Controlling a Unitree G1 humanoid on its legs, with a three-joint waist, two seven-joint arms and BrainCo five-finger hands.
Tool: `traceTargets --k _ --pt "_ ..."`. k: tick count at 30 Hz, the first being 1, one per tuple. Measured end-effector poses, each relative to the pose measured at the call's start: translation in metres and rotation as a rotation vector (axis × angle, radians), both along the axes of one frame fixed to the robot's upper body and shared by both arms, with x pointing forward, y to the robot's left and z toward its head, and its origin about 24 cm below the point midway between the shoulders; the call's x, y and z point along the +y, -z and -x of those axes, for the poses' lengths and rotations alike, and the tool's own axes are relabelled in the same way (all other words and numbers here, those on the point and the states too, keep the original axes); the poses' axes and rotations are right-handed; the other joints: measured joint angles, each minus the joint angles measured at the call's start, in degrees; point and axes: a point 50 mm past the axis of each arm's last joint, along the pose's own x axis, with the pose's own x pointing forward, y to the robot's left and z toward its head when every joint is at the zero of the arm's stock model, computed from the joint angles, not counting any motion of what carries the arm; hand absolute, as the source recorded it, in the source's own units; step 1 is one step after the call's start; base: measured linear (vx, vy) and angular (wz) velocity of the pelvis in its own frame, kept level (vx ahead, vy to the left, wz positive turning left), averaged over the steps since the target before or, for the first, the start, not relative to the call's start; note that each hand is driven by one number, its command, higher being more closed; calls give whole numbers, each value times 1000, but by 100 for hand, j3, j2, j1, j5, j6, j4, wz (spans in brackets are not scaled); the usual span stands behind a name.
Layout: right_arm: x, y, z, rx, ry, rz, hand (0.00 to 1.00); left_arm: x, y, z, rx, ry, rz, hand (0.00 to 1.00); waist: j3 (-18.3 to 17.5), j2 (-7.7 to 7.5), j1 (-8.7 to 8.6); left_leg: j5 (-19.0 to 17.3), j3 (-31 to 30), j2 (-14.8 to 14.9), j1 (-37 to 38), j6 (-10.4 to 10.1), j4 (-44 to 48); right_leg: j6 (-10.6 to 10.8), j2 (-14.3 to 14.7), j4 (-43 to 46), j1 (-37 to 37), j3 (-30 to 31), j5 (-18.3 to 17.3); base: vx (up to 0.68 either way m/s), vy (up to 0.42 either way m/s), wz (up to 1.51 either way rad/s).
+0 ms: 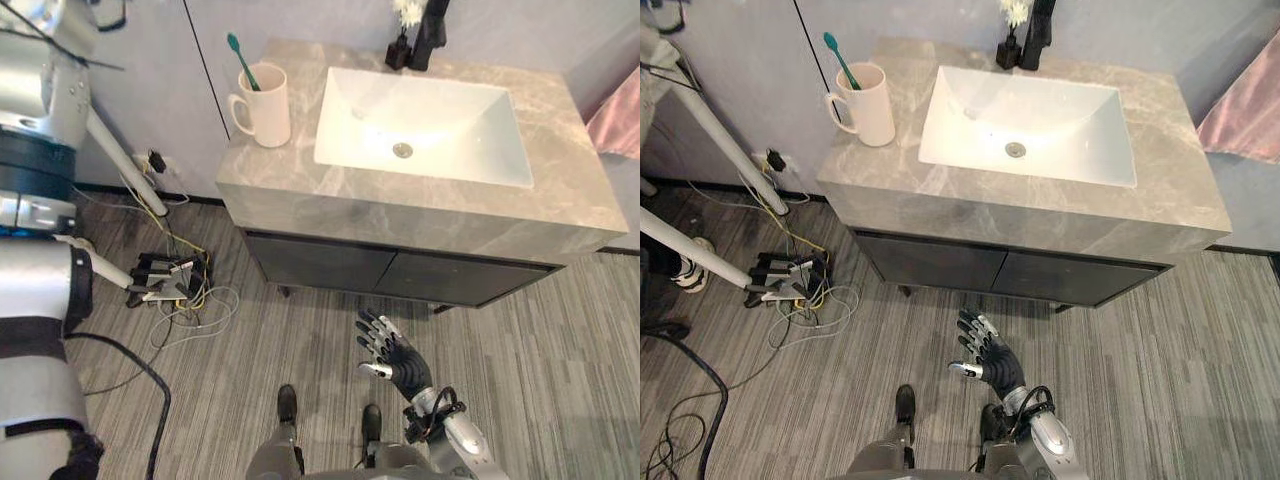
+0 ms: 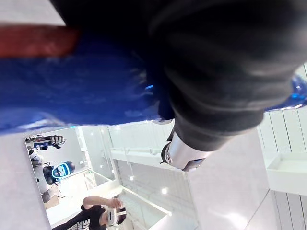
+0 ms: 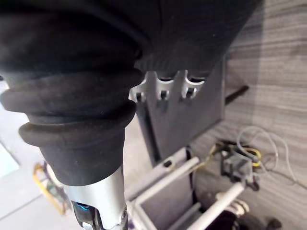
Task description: Organize washtable
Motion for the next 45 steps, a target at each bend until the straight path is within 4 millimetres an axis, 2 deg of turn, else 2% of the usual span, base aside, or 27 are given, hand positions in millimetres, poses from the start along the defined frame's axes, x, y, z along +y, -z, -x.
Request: traceTargets --k 5,10,12,15,22,28,38,45 --pt "0 6 -3 18 -5 25 0 -1 0 -1 -4 2 28 100 183 -3 -121 -3 12 -27 0 -2 2 -25 21 0 -7 3 -43 63 1 -1" --pt "0 5 -5 13 -6 27 0 -30 12 -16 36 92 64 100 244 -4 -197 -3 22 -19 -73 -2 1 -28 36 6 -89 15 -44 7 -1 -1" --pt "0 8 -5 21 -6 30 0 -35 14 -18 41 99 59 100 261 -8 -275 -4 29 -18 -73 -1 -3 -28 39 6 -92 21 -44 3 4 -3" --pt "-2 13 -3 47 -2 37 0 -42 19 -24 61 107 58 100 265 -13 -279 -9 105 4 -71 -1 -34 -32 47 21 -132 100 -42 -3 6 -11" --pt "-6 14 -4 47 13 41 0 -42 22 -27 71 70 35 100 358 -79 -307 -9 171 45 -75 -1 -36 -46 58 52 -190 169 -30 0 4 -6" --pt "-7 14 -3 51 20 41 0 -46 10 -24 40 42 9 100 469 -255 -308 -9 170 31 -102 -1 -35 -46 45 49 -212 168 -30 0 0 0" --pt "-11 14 -4 48 45 41 0 -46 7 -23 19 -9 -15 100 519 -332 -327 -7 178 36 -168 0 -34 -58 54 41 -283 179 -18 0 0 0" --pt "-11 13 -5 45 49 35 0 -49 -2 -18 -6 -6 -16 100 670 -430 -407 -4 186 34 -289 2 -25 -59 66 8 -388 189 15 10 5 -1"
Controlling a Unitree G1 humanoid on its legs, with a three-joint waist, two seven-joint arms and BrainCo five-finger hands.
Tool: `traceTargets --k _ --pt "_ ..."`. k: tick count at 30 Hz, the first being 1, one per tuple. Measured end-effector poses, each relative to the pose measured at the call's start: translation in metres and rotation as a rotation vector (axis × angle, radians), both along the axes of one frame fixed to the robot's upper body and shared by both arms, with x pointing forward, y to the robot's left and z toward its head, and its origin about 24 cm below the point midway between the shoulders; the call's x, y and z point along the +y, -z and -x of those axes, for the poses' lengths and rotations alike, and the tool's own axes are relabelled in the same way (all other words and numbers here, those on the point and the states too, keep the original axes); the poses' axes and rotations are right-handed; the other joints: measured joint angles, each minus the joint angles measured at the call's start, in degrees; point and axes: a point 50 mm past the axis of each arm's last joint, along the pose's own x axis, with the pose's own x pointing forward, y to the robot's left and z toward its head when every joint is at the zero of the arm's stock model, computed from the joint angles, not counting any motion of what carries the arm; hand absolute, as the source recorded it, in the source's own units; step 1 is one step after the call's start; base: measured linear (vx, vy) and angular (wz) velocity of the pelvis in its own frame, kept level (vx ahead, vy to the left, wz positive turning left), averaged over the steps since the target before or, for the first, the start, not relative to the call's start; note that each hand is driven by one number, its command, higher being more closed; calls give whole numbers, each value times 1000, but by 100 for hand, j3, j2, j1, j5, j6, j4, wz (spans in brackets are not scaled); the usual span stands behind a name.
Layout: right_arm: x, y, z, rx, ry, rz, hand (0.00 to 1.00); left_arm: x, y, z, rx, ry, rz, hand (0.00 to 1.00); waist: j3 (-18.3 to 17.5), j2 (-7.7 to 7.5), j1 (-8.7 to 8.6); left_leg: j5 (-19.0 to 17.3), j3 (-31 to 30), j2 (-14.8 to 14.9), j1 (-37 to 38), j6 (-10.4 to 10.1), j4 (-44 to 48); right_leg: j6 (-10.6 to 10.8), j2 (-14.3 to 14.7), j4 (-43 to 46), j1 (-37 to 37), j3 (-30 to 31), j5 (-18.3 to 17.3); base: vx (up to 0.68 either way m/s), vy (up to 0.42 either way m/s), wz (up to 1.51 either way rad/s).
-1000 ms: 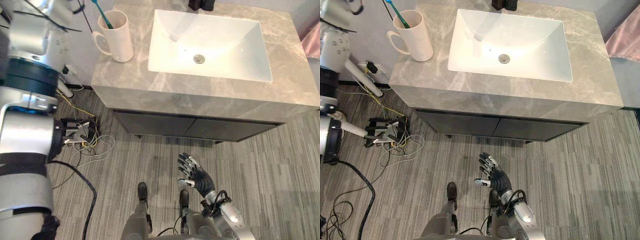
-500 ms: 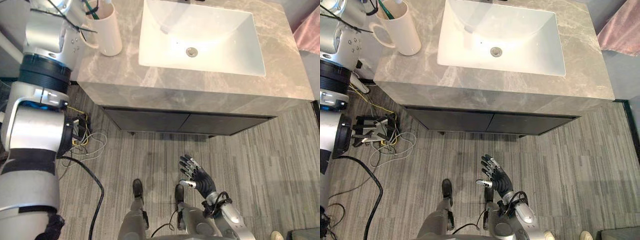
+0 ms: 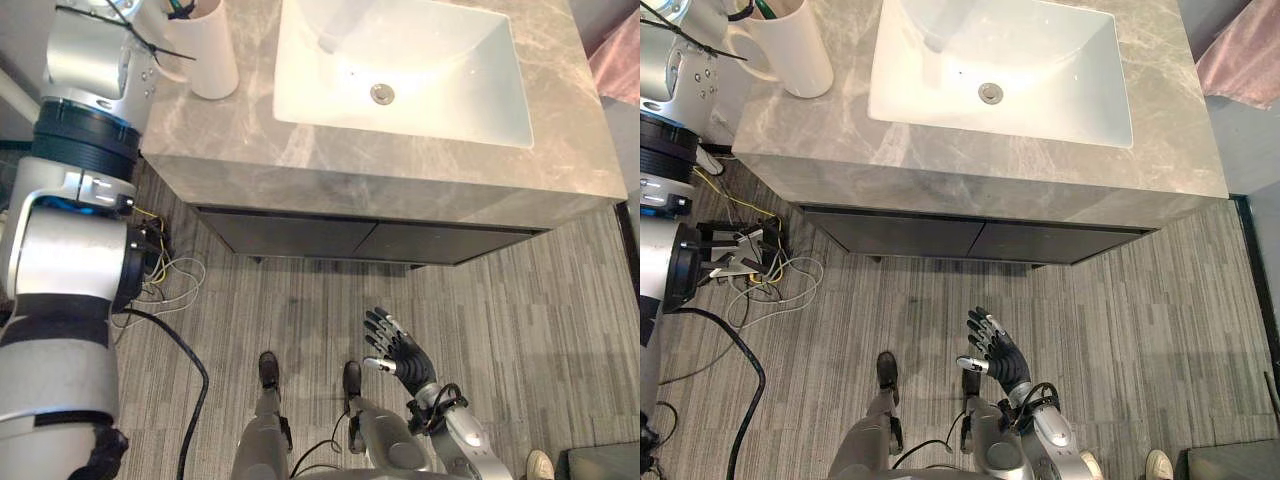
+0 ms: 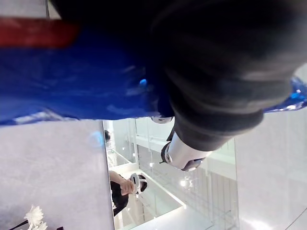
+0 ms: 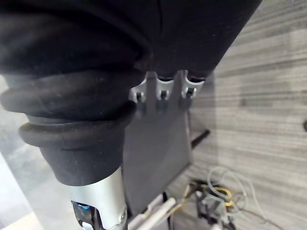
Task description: Organize washtable
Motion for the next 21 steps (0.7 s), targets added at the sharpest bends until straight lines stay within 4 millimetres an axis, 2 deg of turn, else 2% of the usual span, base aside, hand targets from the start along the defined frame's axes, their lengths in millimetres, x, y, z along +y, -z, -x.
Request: traceTargets --k 3,9,15,21 --pt "1 0 0 -2 4 -6 0 -2 -7 4 -21 5 -2 100 121 -74 -10 1 1 -3 -16 0 27 -4 23 -17 -8 0 4 42 10 0" --pt "1 -2 -1 -17 12 -12 0 -1 -8 4 -25 -7 12 100 226 -84 -5 1 -4 2 -75 0 28 -15 32 -22 -65 -2 11 11 2 0" --pt "1 -3 -1 -23 18 -19 0 1 -18 8 -46 -19 26 100 381 -128 -9 2 -8 11 -165 1 28 -41 45 -33 -147 1 37 0 0 0" --pt "1 -2 -1 -19 24 -33 0 6 -20 10 -53 -37 39 100 403 -138 -7 3 -25 10 -179 1 31 -42 49 -37 -149 -4 37 20 9 1"
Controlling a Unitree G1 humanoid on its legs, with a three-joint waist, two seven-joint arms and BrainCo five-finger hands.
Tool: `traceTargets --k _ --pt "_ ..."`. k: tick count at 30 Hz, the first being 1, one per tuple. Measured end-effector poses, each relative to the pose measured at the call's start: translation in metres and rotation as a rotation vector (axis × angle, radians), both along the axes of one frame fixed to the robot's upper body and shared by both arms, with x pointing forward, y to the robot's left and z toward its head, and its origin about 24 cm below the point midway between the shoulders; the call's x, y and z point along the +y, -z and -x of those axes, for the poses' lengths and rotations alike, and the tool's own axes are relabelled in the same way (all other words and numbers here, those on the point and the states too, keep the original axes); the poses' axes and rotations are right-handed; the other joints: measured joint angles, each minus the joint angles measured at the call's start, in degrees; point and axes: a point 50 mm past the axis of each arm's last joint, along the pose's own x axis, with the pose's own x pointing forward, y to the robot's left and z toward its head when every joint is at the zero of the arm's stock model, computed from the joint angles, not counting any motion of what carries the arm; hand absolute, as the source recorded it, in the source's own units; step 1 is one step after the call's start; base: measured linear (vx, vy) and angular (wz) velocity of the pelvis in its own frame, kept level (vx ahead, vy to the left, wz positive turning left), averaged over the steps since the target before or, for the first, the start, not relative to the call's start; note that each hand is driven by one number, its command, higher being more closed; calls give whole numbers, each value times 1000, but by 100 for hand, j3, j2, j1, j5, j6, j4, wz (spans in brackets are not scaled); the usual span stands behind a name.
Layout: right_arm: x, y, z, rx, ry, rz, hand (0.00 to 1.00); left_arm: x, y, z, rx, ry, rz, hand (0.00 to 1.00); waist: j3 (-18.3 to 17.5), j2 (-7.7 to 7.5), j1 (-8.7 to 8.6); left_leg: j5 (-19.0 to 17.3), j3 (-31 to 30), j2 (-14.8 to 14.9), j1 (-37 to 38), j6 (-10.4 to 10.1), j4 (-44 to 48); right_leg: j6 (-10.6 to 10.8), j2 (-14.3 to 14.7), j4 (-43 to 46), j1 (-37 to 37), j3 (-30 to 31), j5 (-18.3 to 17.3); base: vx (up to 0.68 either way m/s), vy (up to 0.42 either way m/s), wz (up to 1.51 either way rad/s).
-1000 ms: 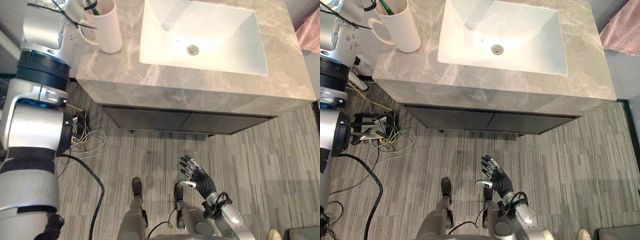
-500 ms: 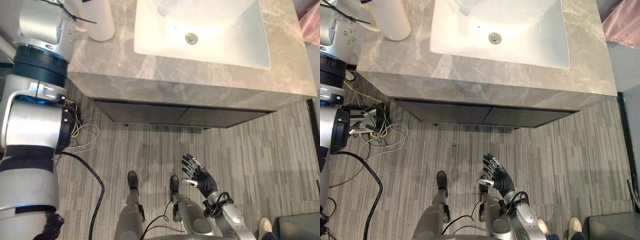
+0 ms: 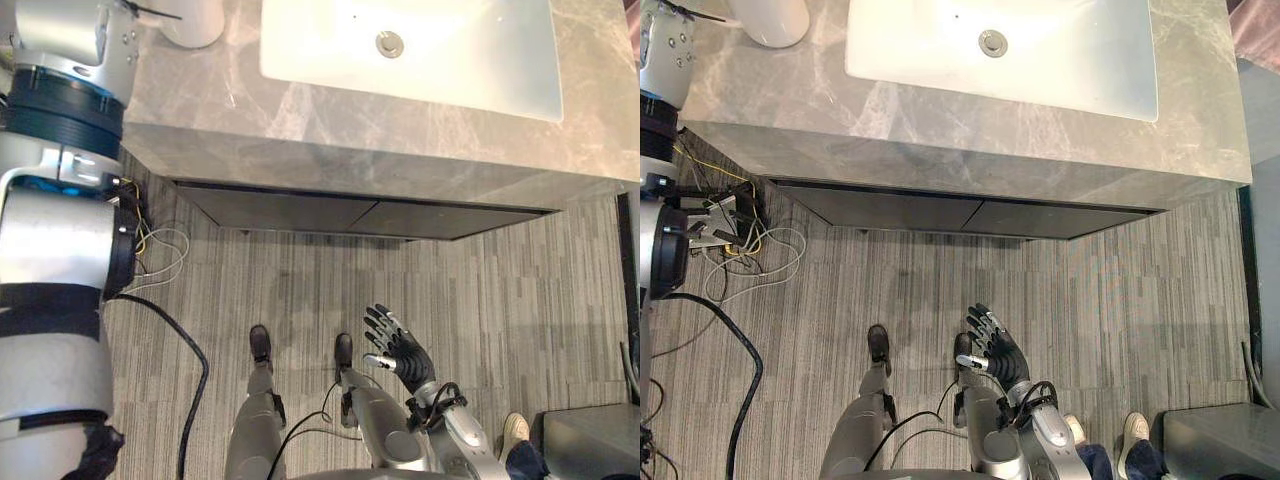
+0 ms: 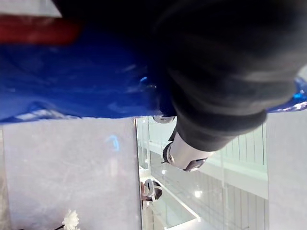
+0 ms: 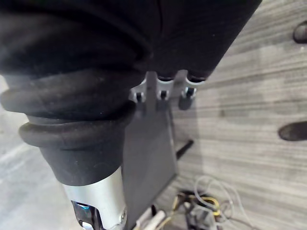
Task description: Organize washtable
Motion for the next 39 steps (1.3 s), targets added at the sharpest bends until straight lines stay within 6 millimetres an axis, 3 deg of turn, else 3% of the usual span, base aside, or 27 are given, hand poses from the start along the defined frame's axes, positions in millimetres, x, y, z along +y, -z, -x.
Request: traceTargets --k 18,19,26,39 --pt "-1 8 3 33 -1 5 0 7 6 -6 44 16 7 100 123 -12 4 2 -24 1 19 0 1 0 2 -5 37 -27 0 0 0 0" --pt "-1 8 3 34 -1 5 0 8 7 -7 53 21 9 0 124 -11 4 2 -23 1 28 0 1 0 2 -4 44 -26 0 0 0 0" --pt "0 8 3 35 -5 6 0 11 23 -17 109 18 -16 0 128 -6 5 6 -27 1 53 4 -2 0 0 3 62 -25 0 0 0 0" --pt "-1 8 3 35 -7 8 0 7 21 -16 108 22 -40 0 138 10 10 5 -24 0 118 3 -2 -1 -2 3 117 -20 -1 0 0 0"
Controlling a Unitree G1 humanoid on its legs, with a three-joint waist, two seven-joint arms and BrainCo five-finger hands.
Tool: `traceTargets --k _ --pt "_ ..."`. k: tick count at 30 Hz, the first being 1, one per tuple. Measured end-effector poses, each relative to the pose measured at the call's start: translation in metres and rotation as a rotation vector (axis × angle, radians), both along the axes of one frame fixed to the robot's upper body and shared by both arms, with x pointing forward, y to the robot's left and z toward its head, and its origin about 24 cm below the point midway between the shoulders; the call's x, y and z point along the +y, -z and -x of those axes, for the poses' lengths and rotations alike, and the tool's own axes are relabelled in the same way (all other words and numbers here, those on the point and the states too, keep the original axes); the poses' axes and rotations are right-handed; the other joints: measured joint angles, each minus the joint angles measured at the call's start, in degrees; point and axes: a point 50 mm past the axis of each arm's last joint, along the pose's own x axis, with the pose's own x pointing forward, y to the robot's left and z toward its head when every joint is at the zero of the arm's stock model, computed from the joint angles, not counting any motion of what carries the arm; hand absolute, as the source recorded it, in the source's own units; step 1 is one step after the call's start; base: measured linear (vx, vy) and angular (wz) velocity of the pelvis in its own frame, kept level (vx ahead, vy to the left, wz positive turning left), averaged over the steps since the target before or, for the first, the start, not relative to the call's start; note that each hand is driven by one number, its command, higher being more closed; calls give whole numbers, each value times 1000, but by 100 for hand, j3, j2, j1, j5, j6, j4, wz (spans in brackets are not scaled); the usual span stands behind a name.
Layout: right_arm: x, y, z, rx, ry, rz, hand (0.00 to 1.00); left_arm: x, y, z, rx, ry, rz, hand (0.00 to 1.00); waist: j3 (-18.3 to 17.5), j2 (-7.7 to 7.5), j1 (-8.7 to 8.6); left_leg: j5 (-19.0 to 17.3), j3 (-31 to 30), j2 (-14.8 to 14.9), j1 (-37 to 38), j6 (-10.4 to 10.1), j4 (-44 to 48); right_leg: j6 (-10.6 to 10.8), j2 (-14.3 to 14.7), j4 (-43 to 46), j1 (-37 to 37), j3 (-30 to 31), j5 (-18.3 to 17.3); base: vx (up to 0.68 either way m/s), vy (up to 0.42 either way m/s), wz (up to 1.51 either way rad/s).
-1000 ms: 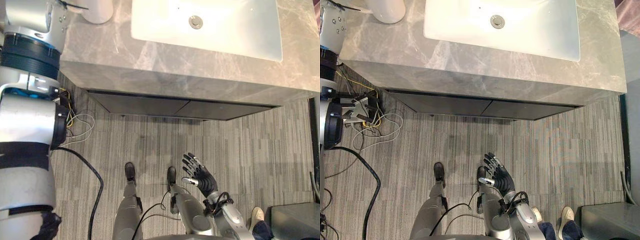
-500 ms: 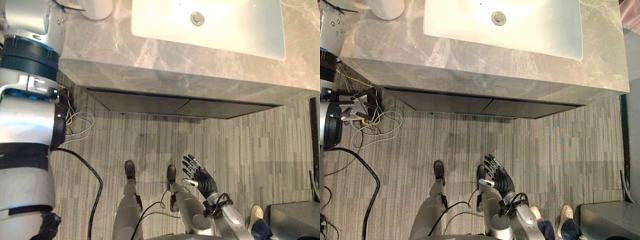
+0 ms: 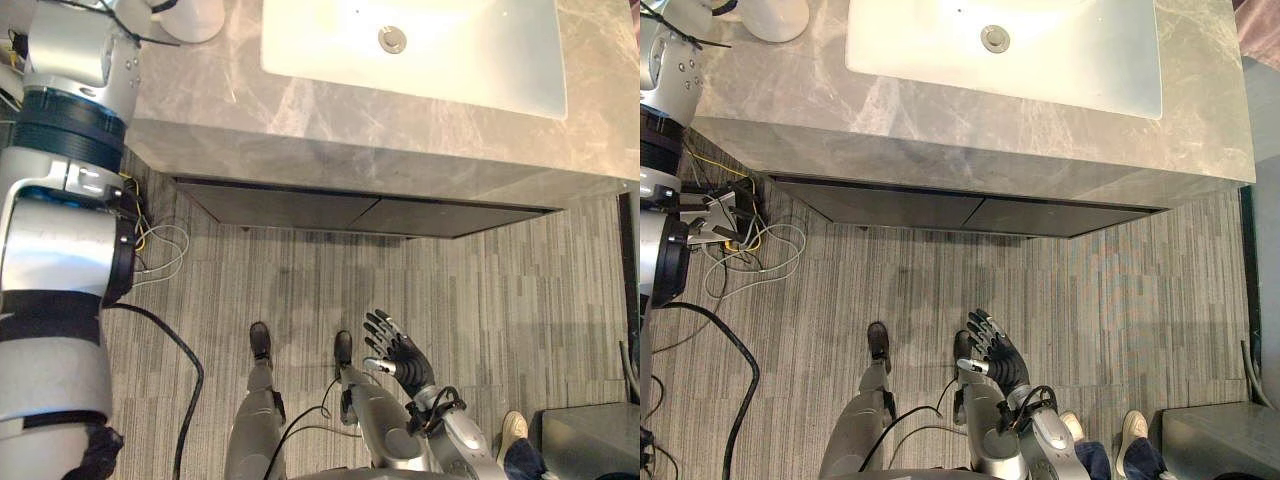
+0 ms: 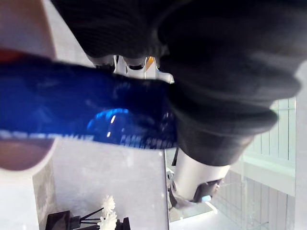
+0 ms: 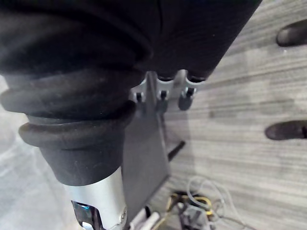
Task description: Organize washtable
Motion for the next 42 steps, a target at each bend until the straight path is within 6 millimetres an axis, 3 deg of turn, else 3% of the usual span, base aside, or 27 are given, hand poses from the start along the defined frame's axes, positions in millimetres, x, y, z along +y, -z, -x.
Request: traceTargets --k 6,11,15,17,20,24,25,26,28,29,30,34,37,42 --pt "-4 1 0 3 -4 17 0 -4 -3 4 -20 13 -8 0 3 35 35 0 -5 -5 31 0 0 0 -5 0 33 -4 -1 0 0 0" --pt "-3 -1 -1 -4 -11 15 0 -7 -15 17 -82 30 -33 0 -1 186 167 0 -8 -10 137 0 3 2 -7 -2 138 -12 -4 0 0 0" --pt "-3 -1 -2 -6 -8 15 0 5 -32 43 -201 18 -64 0 -77 349 204 -4 -49 -12 264 -3 -1 10 -11 3 280 -37 -37 -4 9 4" --pt "-5 0 -1 -1 -6 17 0 5 -40 60 -280 42 -85 0 -148 468 314 -6 -85 -12 304 -4 -5 20 -9 -2 339 -66 -47 -10 12 11" --pt "-6 1 0 3 1 19 0 17 -35 83 -368 54 -107 0 -346 643 392 -10 -141 -28 379 -7 -8 37 -29 -13 454 -151 -74 19 15 11" --pt "-10 10 3 42 8 27 0 40 16 82 -318 71 -83 0 -769 759 487 -44 -231 -44 496 -44 -35 48 -69 -84 653 -238 -105 22 15 13" --pt "-12 11 5 48 12 27 0 48 37 82 -277 67 -84 100 -868 773 492 -44 -264 -40 511 -45 -35 46 -64 -90 686 -274 -110 7 2 12" --pt "-14 12 5 51 18 29 0 51 47 81 -251 65 -86 100 -884 774 493 -44 -281 -40 534 -45 -35 46 -61 -100 723 -295 -110 -5 0 12" --pt "-20 15 11 73 40 35 0 60 89 75 -123 61 -89 100 -944 774 577 -41 -289 -54 620 -43 -36 41 -62 -112 833 -348 -116 -28 8 10" --pt "-21 16 13 78 48 36 0 61 95 74 -103 63 -91 100 -959 773 588 -41 -290 -55 625 -43 -36 42 -63 -109 835 -347 -119 -30 16 7" --pt "-25 19 19 100 69 38 0 61 120 72 -20 79 -92 100 -1038 774 634 -40 -306 -67 625 -42 -38 42 -73 -87 835 -360 -138 -19 21 11" --pt "-29 25 29 138 85 48 0 61 184 66 187 130 -21 100 -1139 772 624 -41 -431 -112 616 -45 -40 25 -85 5 834 -516 -244 -29 18 20" --pt "-28 25 29 144 82 48 0 59 217 63 307 138 29 100 -1145 766 625 -39 -433 -116 567 -47 -39 22 -86 27 811 -516 -240 -12 7 2" --pt "-27 27 31 162 74 56 0 32 256 46 479 205 31 100 -1184 692 596 -21 -427 -83 401 -70 -37 73 -97 32 624 -451 -163 9 0 -5"
